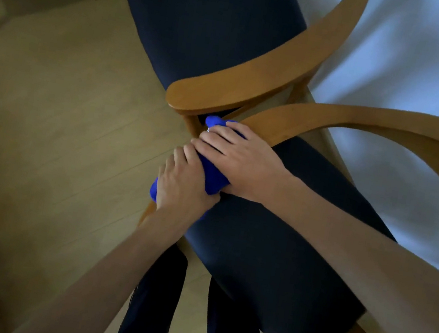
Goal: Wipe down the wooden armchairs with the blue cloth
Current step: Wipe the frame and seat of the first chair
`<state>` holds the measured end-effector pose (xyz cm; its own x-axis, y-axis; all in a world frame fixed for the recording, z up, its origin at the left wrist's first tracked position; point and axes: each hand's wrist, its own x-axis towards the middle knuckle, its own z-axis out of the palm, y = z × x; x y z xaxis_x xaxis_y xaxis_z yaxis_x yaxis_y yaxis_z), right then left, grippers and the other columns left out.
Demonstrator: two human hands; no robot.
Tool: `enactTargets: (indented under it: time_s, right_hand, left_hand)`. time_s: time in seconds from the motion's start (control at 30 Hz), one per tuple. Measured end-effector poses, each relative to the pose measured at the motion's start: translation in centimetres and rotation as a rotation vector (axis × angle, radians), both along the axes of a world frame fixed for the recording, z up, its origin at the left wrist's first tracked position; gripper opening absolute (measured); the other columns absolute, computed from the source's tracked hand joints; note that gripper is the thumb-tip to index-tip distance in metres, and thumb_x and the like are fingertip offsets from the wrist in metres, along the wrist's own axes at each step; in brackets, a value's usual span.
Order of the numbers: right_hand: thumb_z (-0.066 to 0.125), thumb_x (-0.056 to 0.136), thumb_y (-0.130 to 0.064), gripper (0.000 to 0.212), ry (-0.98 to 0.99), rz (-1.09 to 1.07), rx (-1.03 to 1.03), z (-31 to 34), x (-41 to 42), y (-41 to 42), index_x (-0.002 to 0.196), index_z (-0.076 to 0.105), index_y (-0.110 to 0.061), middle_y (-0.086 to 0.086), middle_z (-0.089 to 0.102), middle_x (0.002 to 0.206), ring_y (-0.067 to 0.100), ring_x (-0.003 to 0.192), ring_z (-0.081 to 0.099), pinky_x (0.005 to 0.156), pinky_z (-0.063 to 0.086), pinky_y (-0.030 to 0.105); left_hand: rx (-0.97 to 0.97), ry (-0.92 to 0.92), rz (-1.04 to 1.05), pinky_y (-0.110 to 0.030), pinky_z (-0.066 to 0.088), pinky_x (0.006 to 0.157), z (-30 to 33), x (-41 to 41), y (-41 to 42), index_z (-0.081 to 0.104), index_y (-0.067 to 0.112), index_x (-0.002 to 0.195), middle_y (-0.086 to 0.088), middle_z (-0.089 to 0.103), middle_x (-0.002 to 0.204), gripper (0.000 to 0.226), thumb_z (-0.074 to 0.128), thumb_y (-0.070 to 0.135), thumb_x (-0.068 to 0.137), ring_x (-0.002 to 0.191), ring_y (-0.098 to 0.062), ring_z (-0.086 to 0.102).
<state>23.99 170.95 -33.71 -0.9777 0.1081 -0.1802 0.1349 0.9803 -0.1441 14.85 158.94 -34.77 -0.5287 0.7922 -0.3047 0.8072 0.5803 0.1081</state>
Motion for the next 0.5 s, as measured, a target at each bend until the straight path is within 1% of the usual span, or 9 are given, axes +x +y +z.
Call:
enactTargets:
  time_s: [0.13, 0.2, 0.3, 0.4, 0.5]
  right_hand:
    - [0.069, 0.08, -0.046, 0.08, -0.002, -0.123, 0.022, 0.1, 2.1, 3.7, 0.146, 0.035, -0.017, 0.002, 0.042, 0.148, 0.021, 0.139, 0.036, 0.118, 0.023, 0.04]
    - [0.072, 0.077, -0.048, 0.087, -0.02, -0.186, 0.034, 0.2, 3.4, 5.6, 0.148, 0.032, -0.018, 0.002, 0.04, 0.149, 0.021, 0.139, 0.035, 0.118, 0.024, 0.039]
    - [0.077, 0.076, -0.043, 0.093, -0.069, -0.284, 0.067, 0.5, 5.6, 8.2, 0.15, 0.026, -0.019, 0.002, 0.037, 0.15, 0.022, 0.138, 0.034, 0.116, 0.026, 0.038]
    - [0.074, 0.081, -0.028, 0.088, -0.119, -0.397, 0.091, 0.6, 8.3, 10.1, 0.152, 0.023, -0.018, 0.005, 0.038, 0.149, 0.025, 0.137, 0.036, 0.115, 0.028, 0.039]
    - [0.07, 0.084, -0.021, 0.074, -0.163, -0.515, 0.155, 0.8, 11.2, 11.7, 0.147, 0.03, -0.015, 0.006, 0.045, 0.141, 0.026, 0.129, 0.043, 0.11, 0.034, 0.04]
  left_hand:
    - [0.009, -0.006, -0.093, -0.037, 0.049, 0.087, -0.1, 0.9, 5.1, 0.039, 0.006, 0.123, -0.009, 0.053, 0.112, 0.088, 0.082, 0.051, 0.061, 0.098, -0.025, 0.056]
    - [0.025, -0.012, -0.143, -0.038, 0.049, 0.089, 0.0, 1.6, 7.7, 0.04, 0.007, 0.123, -0.009, 0.053, 0.114, 0.087, 0.083, 0.051, 0.061, 0.1, -0.025, 0.055]
    - [0.033, 0.024, -0.247, -0.038, 0.047, 0.089, 0.1, 2.9, 11.1, 0.041, 0.008, 0.122, -0.009, 0.054, 0.113, 0.084, 0.082, 0.049, 0.061, 0.1, -0.026, 0.056]
    - [0.008, 0.067, -0.357, -0.039, 0.045, 0.089, -0.1, 4.4, 14.4, 0.04, 0.009, 0.125, -0.01, 0.053, 0.117, 0.086, 0.084, 0.044, 0.06, 0.104, -0.027, 0.055]
    - [0.034, 0.114, -0.504, -0.039, 0.046, 0.084, -0.6, 6.7, 17.9, 0.042, 0.011, 0.12, -0.01, 0.056, 0.115, 0.073, 0.083, 0.036, 0.065, 0.101, -0.027, 0.057]
